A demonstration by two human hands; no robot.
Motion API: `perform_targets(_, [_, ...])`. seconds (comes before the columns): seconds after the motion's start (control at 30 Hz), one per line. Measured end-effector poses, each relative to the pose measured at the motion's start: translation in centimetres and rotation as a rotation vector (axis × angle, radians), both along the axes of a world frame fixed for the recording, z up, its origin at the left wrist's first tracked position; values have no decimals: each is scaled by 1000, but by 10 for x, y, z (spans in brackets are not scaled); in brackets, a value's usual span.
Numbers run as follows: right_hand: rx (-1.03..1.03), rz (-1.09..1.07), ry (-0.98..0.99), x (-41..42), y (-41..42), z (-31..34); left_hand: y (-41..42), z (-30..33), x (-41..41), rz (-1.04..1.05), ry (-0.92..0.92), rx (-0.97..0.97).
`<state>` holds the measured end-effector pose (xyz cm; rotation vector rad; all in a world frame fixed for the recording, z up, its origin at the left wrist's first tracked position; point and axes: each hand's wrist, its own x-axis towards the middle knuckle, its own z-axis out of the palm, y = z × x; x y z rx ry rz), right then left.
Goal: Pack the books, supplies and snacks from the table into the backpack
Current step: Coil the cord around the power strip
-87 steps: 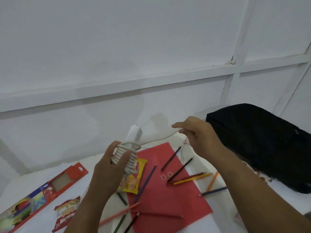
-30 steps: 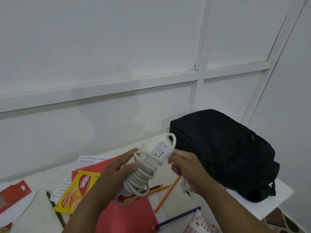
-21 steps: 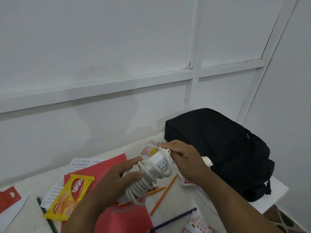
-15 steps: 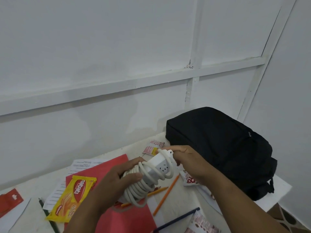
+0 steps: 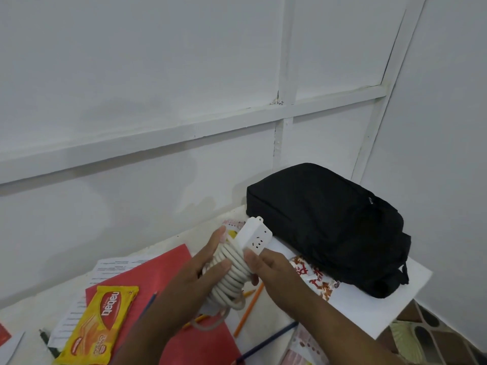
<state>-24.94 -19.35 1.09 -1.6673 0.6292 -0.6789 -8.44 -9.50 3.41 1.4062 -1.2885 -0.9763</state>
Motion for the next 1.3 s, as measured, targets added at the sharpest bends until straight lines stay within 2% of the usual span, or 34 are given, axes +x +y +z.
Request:
perform_targets(0.17, [-60, 45, 154, -13, 1, 23, 0, 2, 4, -45, -42, 47])
perform_targets(0.27, [-180, 23, 368, -15, -1, 26, 0, 3, 6, -40, -95, 51])
perform_targets(0.5, [-252, 88, 623, -17, -8, 32, 7, 2, 9, 80, -108, -64])
perform_targets(0.63, [-578, 105, 852, -29, -11, 38, 15, 8, 16, 150, -142, -98])
perform_targets(0.73, [-852, 58, 866, -27, -8, 50, 16, 5, 20, 235, -193, -91])
perform_targets(0.83, [-1170, 46, 849, -23, -9, 68, 15, 1, 23, 221, -383, -28])
perform_targets(0.9, [-1234, 34, 794, -22, -10, 82, 16, 0, 25, 141, -450, 24])
perform_targets(0.97, [-1264, -17, 586, -22, -15, 93, 17, 2, 27, 29, -506, 72])
perform_targets(1.03, [-1192, -81, 360, -22, -20, 106, 17, 4, 23, -77, -521, 73])
perform_targets(1.13, [-979, -93, 364, -26, -26, 109, 16, 9, 6, -121, -403, 8])
perform_targets(1.2, [-674, -77, 380, -33, -29, 97, 15, 14, -1, -110, -334, -20])
perform_targets(1.3, [-48, -68, 362, -42, -24, 71, 16, 19, 1, -76, -281, -66])
